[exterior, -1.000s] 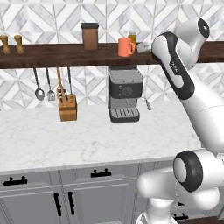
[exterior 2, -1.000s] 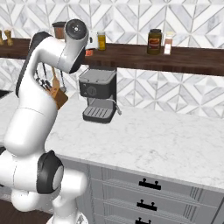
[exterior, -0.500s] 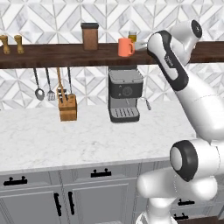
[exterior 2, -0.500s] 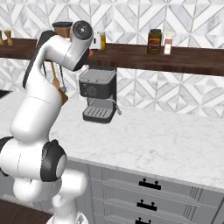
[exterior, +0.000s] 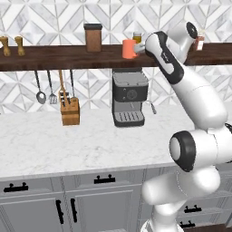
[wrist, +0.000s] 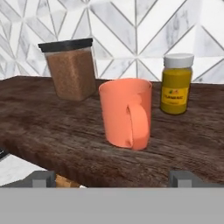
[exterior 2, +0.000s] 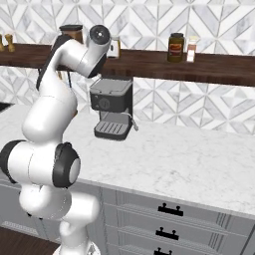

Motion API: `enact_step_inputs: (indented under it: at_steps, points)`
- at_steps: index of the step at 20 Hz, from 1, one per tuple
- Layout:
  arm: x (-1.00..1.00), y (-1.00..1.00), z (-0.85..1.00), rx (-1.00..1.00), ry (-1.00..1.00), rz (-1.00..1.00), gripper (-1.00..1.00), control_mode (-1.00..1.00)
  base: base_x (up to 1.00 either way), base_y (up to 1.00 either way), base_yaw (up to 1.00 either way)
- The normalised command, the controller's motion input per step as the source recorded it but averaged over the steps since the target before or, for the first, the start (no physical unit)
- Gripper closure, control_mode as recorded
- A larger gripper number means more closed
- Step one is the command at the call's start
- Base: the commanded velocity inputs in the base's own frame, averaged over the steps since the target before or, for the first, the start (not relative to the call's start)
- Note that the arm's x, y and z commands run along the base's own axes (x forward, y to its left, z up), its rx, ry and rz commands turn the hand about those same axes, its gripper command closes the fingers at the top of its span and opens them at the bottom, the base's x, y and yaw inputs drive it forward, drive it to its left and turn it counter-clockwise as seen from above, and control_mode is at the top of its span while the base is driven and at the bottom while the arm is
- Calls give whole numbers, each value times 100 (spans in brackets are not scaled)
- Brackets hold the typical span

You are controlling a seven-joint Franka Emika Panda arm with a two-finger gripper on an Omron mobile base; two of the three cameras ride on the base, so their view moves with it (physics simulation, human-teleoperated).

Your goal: Gather all objects into one cabinet and sort the glasses and bowls to opposite sides.

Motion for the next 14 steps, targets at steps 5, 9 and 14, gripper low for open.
enact_step_inputs:
  at_steps: [5,9,14]
  points:
    - [30,0,0,0,0,0,-100,-100,0,0,0]
    - [27,0,-7,0,0,0,-100,-100,0,0,0]
    - [23,0,-15,0,0,0,-100,-100,0,0,0]
